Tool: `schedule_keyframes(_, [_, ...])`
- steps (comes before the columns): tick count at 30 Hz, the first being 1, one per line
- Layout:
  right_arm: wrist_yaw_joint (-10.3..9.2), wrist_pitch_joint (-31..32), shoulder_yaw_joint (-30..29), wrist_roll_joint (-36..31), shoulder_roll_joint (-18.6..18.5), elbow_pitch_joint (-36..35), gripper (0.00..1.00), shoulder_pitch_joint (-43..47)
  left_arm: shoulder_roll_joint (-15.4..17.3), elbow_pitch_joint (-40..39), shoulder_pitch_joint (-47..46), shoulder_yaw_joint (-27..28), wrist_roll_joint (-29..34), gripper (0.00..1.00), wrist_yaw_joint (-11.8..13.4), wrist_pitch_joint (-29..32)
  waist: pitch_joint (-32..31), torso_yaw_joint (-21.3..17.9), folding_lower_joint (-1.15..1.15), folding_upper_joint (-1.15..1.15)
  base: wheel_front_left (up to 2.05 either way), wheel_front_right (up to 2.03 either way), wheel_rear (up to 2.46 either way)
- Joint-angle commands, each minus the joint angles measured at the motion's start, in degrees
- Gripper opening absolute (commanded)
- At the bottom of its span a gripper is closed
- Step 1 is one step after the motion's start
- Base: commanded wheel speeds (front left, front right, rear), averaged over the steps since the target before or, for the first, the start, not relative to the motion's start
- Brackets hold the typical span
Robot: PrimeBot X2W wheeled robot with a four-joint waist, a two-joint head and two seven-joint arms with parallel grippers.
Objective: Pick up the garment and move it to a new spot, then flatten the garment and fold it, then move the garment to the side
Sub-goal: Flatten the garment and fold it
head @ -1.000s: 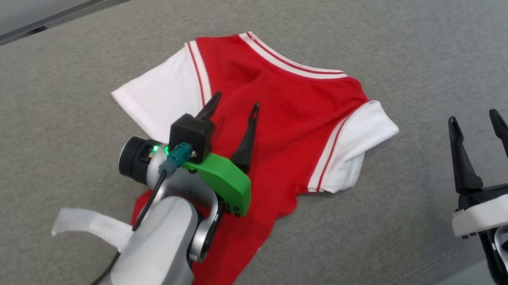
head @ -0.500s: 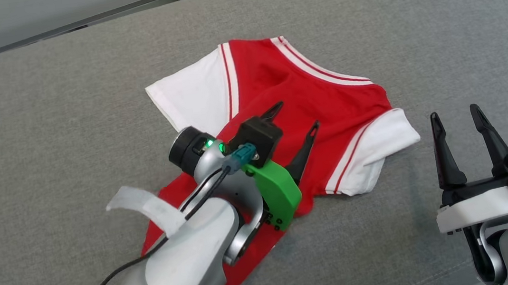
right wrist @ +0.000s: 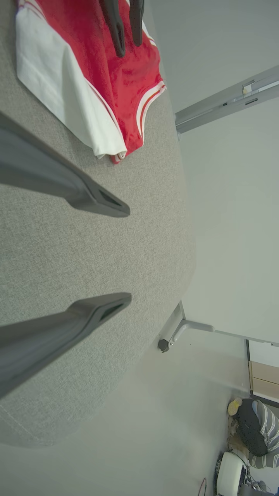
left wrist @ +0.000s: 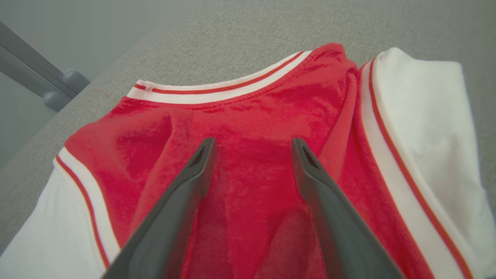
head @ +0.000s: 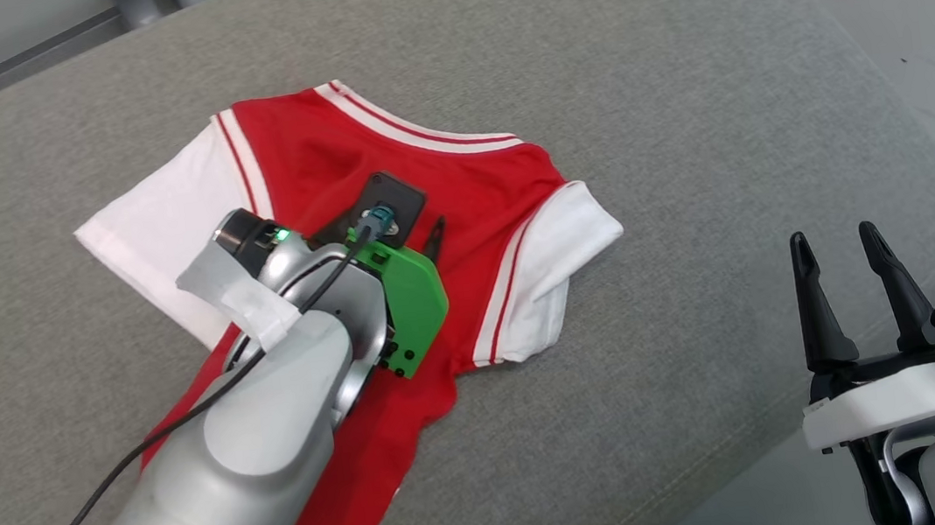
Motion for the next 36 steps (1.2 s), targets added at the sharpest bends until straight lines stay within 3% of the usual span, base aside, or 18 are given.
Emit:
schedule_keyframes(1, [0.00,-0.2,0.2,0.3,0.0,0.0,1.00,0.2,0.9,0.9,-1.1,0.3,0.4,1.00,0.1,0.4,2.5,-4.9,0.00,0.37,0.00,0.00,0.00])
schedule_keyframes(6, [0.00,-0.2,0.2,0.7,0.0,0.2,1.00,0.4,2.1,6.0,-3.2,-0.6,0.8,1.00,-0.7,3.7,2.3,-5.4,0.00,0.37,0.00,0.00,0.00])
schedule_keyframes(8, [0.00,-0.2,0.4,0.7,0.0,0.2,1.00,0.1,2.4,7.6,-3.6,-1.5,0.9,0.21,-1.7,5.2,2.2,-5.3,0.00,0.37,0.00,0.00,0.00])
schedule_keyframes(9, [0.00,-0.2,0.4,0.6,0.0,0.2,1.00,0.0,2.5,8.6,-3.7,-1.8,0.8,0.00,-2.3,6.0,2.1,-5.3,0.00,0.37,0.00,0.00,0.00])
schedule_keyframes(12, [0.00,-0.2,0.2,0.5,0.0,0.2,1.00,-0.1,2.4,9.7,-3.6,-1.8,0.1,0.00,-3.1,5.8,1.8,-5.0,0.00,0.37,0.00,0.00,0.00])
schedule_keyframes(19, [0.00,-0.2,-0.7,-0.1,0.0,0.4,1.00,1.1,1.1,6.6,-6.0,-0.2,-0.3,0.00,-0.8,2.1,1.4,-2.8,0.00,0.37,0.00,0.00,0.00])
schedule_keyframes(26, [0.00,-0.2,-0.5,-0.8,0.0,0.4,1.00,0.6,3.8,4.5,-7.6,2.6,-0.8,0.00,2.1,-0.1,1.1,-0.5,0.00,0.37,0.00,0.00,0.00])
schedule_keyframes(32, [0.00,-0.2,-0.4,-1.2,0.0,0.5,1.00,0.1,4.8,5.6,-7.4,2.3,-0.6,0.00,1.8,-1.1,1.5,0.6,0.00,0.37,0.00,0.00,0.00])
schedule_keyframes(33, [0.00,-0.2,-0.4,-1.2,0.0,0.6,1.00,0.0,4.5,5.8,-7.0,2.1,-0.7,0.06,1.6,-1.4,1.5,0.7,0.00,0.37,0.00,0.00,0.00])
schedule_keyframes(35, [0.00,-0.2,-0.4,-1.1,0.0,0.7,1.00,0.0,4.0,6.5,-6.4,1.8,-0.7,0.80,1.8,-2.2,1.6,1.0,0.00,0.37,0.00,0.00,0.00])
schedule_keyframes(36, [0.00,-0.2,-0.4,-1.1,0.0,0.7,1.00,0.1,3.7,6.9,-6.0,1.8,-1.0,1.00,1.8,-2.4,1.6,1.1,0.00,0.37,0.00,0.00,0.00])
